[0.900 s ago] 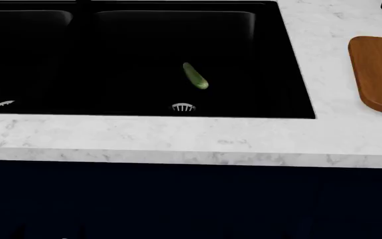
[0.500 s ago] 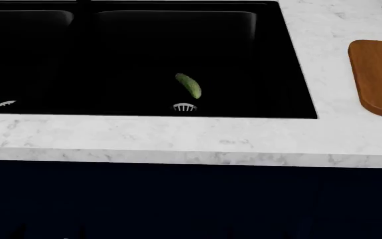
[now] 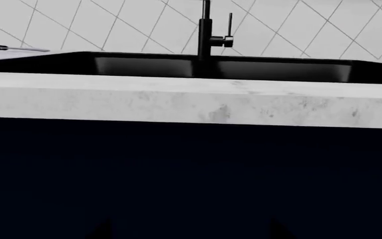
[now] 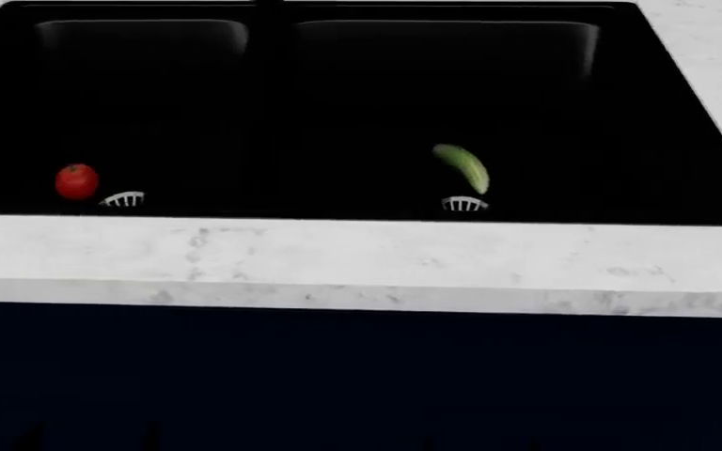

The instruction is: Pick the vegetables from the sink and place them on the cutting board.

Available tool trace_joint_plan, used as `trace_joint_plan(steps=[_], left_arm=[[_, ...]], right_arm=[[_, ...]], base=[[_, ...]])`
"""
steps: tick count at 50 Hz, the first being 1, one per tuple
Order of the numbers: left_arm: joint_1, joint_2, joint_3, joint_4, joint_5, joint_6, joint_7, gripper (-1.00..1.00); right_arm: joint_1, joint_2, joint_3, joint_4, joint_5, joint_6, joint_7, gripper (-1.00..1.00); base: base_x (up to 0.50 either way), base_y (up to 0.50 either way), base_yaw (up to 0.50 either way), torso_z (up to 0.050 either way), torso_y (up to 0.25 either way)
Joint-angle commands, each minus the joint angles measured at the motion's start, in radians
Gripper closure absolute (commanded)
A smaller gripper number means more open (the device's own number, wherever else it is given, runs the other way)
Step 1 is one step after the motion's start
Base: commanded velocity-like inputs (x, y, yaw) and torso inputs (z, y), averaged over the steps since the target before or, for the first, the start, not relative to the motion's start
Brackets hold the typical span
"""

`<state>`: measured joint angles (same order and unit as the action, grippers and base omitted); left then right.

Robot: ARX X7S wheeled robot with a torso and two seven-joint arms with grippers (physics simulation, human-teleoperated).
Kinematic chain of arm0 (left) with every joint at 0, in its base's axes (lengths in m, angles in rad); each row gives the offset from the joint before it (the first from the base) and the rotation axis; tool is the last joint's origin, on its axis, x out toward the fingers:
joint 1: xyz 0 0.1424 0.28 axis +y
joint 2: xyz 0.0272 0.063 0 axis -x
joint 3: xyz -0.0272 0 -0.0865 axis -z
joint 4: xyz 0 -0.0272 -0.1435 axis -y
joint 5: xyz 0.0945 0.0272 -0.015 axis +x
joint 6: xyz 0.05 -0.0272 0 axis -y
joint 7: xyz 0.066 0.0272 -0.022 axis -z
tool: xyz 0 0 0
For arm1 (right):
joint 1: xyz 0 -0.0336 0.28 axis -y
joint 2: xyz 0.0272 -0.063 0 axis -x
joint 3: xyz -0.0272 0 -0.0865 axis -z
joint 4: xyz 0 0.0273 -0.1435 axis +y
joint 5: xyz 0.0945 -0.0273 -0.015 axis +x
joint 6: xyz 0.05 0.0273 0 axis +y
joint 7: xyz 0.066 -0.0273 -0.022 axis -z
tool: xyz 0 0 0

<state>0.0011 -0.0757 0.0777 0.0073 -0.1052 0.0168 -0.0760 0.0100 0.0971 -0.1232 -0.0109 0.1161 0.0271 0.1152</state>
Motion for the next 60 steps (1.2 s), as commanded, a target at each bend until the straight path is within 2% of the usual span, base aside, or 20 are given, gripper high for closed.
trace_joint_plan(steps=[1, 13, 16, 18, 19, 21, 23, 25, 28, 30, 36, 41, 46, 55, 60], left_arm=[[-0.001, -0.015, 0.016, -0.005, -0.013, 0.004, -0.015, -1.00], [-0.007, -0.027, 0.029, -0.019, -0.027, 0.018, -0.030, -1.00], [-0.004, -0.030, 0.029, -0.009, -0.047, 0.024, -0.023, -1.00], [0.000, -0.043, 0.048, 0.034, -0.091, 0.026, 0.031, -1.00], [-0.005, -0.041, 0.042, 0.061, -0.057, 0.000, -0.015, -1.00], [-0.019, -0.073, 0.057, 0.193, -0.051, -0.112, -0.021, -1.00], [-0.074, -0.105, 0.044, 0.386, -0.127, -0.310, -0.017, -1.00], [-0.171, -0.120, 0.020, 0.501, -0.149, -0.434, -0.054, -1.00], [-0.295, -0.130, -0.022, 0.582, -0.183, -0.576, -0.097, -1.00], [-0.342, -0.137, -0.037, 0.608, -0.198, -0.632, -0.113, -1.00], [-0.460, -0.159, -0.048, 0.588, -0.211, -0.722, -0.126, -1.00], [-0.571, -0.171, -0.054, 0.533, -0.238, -0.820, -0.127, -1.00], [-0.712, -0.189, -0.038, 0.465, -0.227, -0.888, -0.136, -1.00], [-0.836, -0.213, -0.048, 0.499, -0.243, -0.998, -0.154, -1.00], [-0.873, -0.225, -0.081, 0.498, -0.257, -1.028, -0.156, -1.00]], right_arm=[[-0.001, 0.013, -0.020, -0.008, 0.004, 0.002, 0.016, -1.00], [-0.006, 0.017, -0.009, -0.010, 0.073, -0.020, 0.004, -1.00], [0.012, 0.032, -0.022, -0.061, 0.036, 0.119, 0.065, -1.00], [-0.007, 0.046, -0.031, -0.118, 0.014, 0.110, 0.074, -1.00], [-0.018, 0.061, -0.019, -0.188, 0.035, 0.138, 0.069, -1.00], [-0.010, 0.097, 0.002, -0.369, 0.053, 0.270, 0.089, -1.00], [0.054, 0.136, 0.020, -0.561, 0.080, 0.448, 0.101, -1.00], [0.164, 0.165, 0.050, -0.698, 0.125, 0.633, 0.113, -1.00], [0.313, 0.188, 0.080, -0.792, 0.164, 0.817, 0.130, -1.00], [0.365, 0.190, 0.100, -0.805, 0.187, 0.873, 0.130, -1.00], [0.548, 0.217, 0.162, -0.824, 0.244, 1.038, 0.126, -1.00], [0.768, 0.235, 0.122, -0.726, 0.263, 1.169, 0.116, -1.00], [0.949, 0.274, 0.045, -0.586, 0.234, 1.220, 0.111, -1.00], [1.186, 0.285, 0.024, -0.570, 0.262, 1.403, 0.101, -1.00], [1.270, 0.305, 0.008, -0.543, 0.270, 1.397, 0.078, -1.00]], base=[[0.00, 0.50, 0.00, 0.000, 0.000], [0.00, 0.44, 0.00, 0.000, 0.000], [0.00, 0.00, 0.00, 0.000, 0.000], [0.00, 0.00, 0.00, 0.000, 0.000], [0.00, 0.00, 0.00, 0.000, 0.000], [0.00, 0.00, 0.00, 0.000, 0.000], [0.00, 0.00, 0.00, 0.000, 0.000], [0.00, 0.00, 0.00, 0.000, 0.000], [0.00, 0.00, 0.00, 0.000, 0.000], [0.00, 0.00, 0.00, 0.000, 0.000], [0.00, 0.00, 0.00, 0.000, 0.000], [0.00, 0.00, 0.00, 0.000, 0.000], [0.00, 0.00, 0.00, 0.000, 0.000], [0.00, 0.00, 0.00, 0.000, 0.000], [0.00, 0.00, 0.00, 0.000, 0.000]])
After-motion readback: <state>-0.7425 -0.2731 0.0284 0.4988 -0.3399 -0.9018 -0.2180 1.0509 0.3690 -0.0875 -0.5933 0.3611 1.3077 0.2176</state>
